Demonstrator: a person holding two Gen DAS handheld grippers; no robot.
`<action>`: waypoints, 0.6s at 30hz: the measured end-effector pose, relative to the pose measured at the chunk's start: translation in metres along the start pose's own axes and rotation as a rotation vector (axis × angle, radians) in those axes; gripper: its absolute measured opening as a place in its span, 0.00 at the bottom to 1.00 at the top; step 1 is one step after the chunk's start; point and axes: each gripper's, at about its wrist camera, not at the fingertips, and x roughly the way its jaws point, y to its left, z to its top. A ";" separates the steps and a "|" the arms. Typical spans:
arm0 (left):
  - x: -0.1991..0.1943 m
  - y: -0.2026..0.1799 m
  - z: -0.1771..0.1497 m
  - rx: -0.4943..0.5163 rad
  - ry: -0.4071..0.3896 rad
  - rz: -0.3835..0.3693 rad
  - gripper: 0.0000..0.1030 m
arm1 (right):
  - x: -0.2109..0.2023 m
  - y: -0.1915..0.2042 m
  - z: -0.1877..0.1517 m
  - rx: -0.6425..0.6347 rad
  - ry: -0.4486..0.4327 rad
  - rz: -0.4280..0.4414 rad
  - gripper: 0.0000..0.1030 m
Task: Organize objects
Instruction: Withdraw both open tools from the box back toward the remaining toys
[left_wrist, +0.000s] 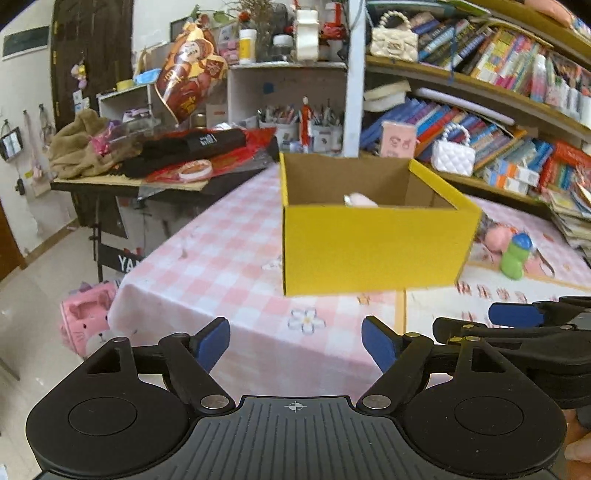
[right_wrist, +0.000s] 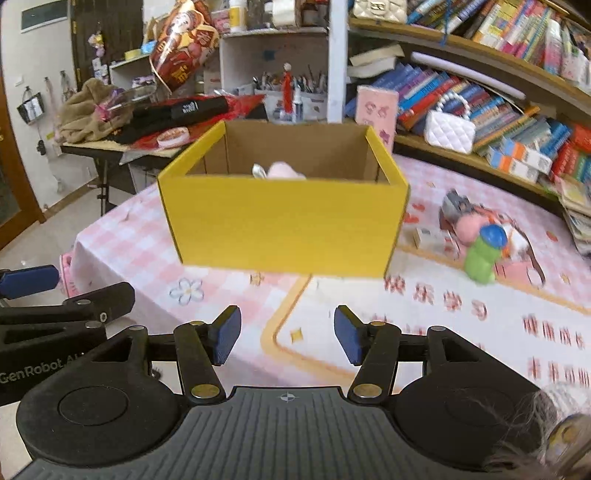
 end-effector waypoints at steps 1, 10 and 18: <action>-0.002 0.000 -0.003 0.010 0.007 -0.006 0.79 | -0.003 0.001 -0.005 0.010 0.007 -0.007 0.52; -0.018 -0.008 -0.025 0.082 0.036 -0.077 0.79 | -0.026 0.000 -0.037 0.091 0.035 -0.075 0.55; -0.019 -0.033 -0.026 0.143 0.026 -0.187 0.79 | -0.047 -0.022 -0.053 0.158 0.034 -0.182 0.59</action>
